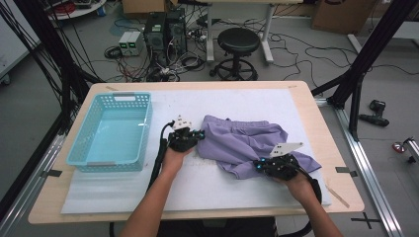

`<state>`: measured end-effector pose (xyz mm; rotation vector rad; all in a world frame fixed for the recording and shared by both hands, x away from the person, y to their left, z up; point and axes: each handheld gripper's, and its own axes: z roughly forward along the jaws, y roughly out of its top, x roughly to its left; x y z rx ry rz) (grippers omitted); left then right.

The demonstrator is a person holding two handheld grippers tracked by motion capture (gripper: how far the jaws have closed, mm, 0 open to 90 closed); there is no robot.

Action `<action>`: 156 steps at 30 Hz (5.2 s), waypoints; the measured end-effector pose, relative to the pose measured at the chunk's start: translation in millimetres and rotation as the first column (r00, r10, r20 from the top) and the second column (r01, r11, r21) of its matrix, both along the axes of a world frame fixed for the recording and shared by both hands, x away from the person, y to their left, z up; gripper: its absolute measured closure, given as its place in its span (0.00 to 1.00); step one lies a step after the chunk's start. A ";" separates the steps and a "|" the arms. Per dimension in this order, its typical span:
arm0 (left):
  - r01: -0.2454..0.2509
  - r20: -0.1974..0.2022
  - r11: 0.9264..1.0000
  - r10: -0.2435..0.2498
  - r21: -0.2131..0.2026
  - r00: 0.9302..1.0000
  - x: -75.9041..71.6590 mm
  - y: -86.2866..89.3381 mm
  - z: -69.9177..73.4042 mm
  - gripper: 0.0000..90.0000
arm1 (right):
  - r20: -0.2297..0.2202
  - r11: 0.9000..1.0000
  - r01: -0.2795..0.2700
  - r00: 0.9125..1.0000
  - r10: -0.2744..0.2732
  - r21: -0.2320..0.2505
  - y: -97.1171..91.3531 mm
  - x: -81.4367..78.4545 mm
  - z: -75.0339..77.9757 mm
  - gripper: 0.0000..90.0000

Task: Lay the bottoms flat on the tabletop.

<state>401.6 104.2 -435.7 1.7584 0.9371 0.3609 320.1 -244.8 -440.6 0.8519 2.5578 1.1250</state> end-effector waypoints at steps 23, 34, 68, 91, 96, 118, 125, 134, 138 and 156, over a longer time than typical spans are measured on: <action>0.021 -0.090 0.999 -0.018 0.039 0.996 54.9 -57.4 1.5 0.50 | 0.003 0.997 0.072 0.997 -0.071 -0.023 -7.5 2.2 -7.8 0.97; 0.025 -0.032 1.000 -0.025 0.003 0.999 -9.0 7.3 8.7 0.57 | 0.021 0.996 0.080 0.996 -0.081 0.035 -10.0 -1.8 -0.2 0.83; 0.066 -0.157 0.996 -0.055 0.068 0.986 -78.2 32.7 -11.4 0.97 | 0.086 0.952 0.245 0.961 -0.263 0.185 -34.0 -10.2 16.1 0.58; 0.070 -0.204 0.987 -0.039 0.144 0.978 -77.7 27.2 -24.6 0.98 | 0.045 0.989 0.143 0.989 -0.141 -0.041 74.3 57.2 8.4 0.51; 0.060 -0.192 0.984 -0.027 0.165 0.981 -91.5 40.6 -22.3 0.98 | 0.040 0.971 0.160 0.987 -0.156 -0.178 95.4 78.4 -2.8 0.81; 0.005 -0.091 0.994 0.005 0.108 0.996 -87.5 60.1 -3.0 0.67 | 0.196 0.931 0.364 0.914 -0.355 -0.009 71.2 92.5 33.2 0.74; 0.016 -0.160 0.991 0.005 0.132 0.987 -42.9 37.6 -13.8 0.58 | 0.128 0.964 0.264 0.955 -0.266 0.037 35.2 47.4 32.0 0.68; 0.014 -0.142 0.967 0.023 0.253 0.990 -41.2 27.3 -21.0 0.98 | 0.000 0.993 0.088 0.996 -0.088 -0.084 53.5 19.1 -7.6 0.68; -0.039 -0.081 0.987 0.052 0.156 0.995 -43.1 35.9 -12.9 0.99 | 0.019 0.992 0.048 0.999 -0.047 -0.116 59.3 19.8 -8.6 1.00; -0.198 0.031 0.973 0.196 0.119 0.980 -20.3 41.5 -10.7 0.98 | 0.046 0.959 0.234 0.972 -0.229 -0.163 76.0 87.1 4.5 0.93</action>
